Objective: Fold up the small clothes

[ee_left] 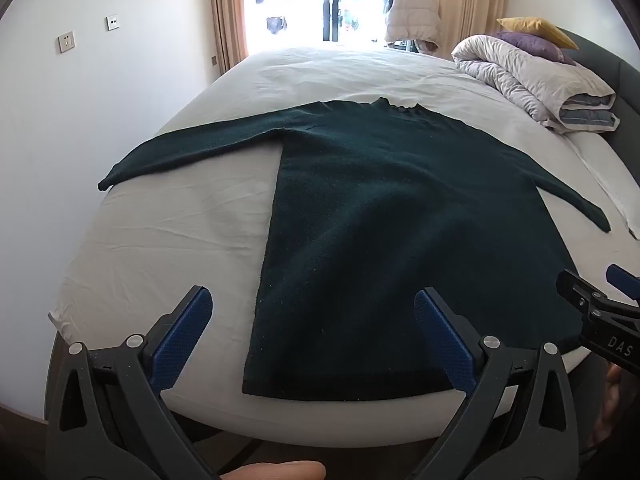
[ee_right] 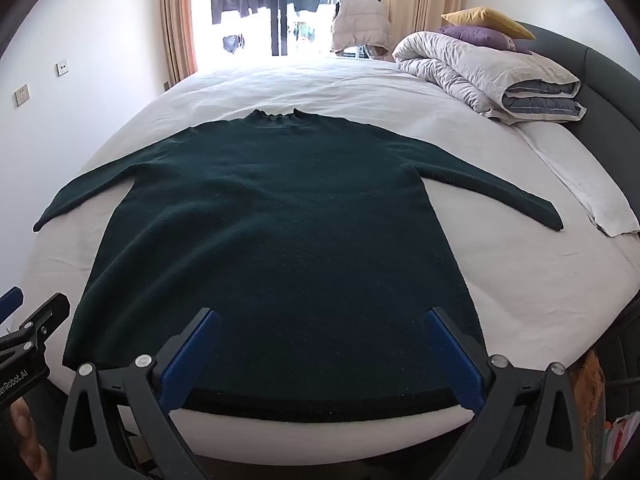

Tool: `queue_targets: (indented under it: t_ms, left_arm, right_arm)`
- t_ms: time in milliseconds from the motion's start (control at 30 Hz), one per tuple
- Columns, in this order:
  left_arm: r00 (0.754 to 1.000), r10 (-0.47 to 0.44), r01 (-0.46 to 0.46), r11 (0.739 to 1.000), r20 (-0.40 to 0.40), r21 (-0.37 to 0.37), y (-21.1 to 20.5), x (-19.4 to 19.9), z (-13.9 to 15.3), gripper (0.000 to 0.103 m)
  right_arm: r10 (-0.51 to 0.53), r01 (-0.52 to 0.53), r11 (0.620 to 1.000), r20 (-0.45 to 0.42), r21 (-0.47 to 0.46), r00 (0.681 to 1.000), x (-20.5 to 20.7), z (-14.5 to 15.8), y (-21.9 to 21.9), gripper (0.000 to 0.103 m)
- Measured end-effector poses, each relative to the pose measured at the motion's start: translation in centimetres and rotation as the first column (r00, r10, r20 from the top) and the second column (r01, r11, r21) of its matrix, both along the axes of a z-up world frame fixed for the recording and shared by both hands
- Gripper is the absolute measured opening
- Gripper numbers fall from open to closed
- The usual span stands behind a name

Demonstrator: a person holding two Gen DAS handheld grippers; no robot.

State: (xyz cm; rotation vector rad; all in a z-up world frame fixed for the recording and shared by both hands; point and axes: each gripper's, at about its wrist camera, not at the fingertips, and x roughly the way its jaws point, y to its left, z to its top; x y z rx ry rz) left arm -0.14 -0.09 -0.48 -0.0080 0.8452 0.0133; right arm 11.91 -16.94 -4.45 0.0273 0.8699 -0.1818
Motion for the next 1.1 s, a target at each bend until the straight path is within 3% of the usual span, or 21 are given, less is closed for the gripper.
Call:
queue_targets:
  t_ms: [1100]
  left_arm:
    - [1.0,-0.001,0.001,1.0,-0.004,0.0,-0.17,-0.26,-0.31,0.103]
  right_arm:
    - [0.005,-0.005,1.0,-0.003,-0.007,1.0,-0.26,0.46,0.38,0.103]
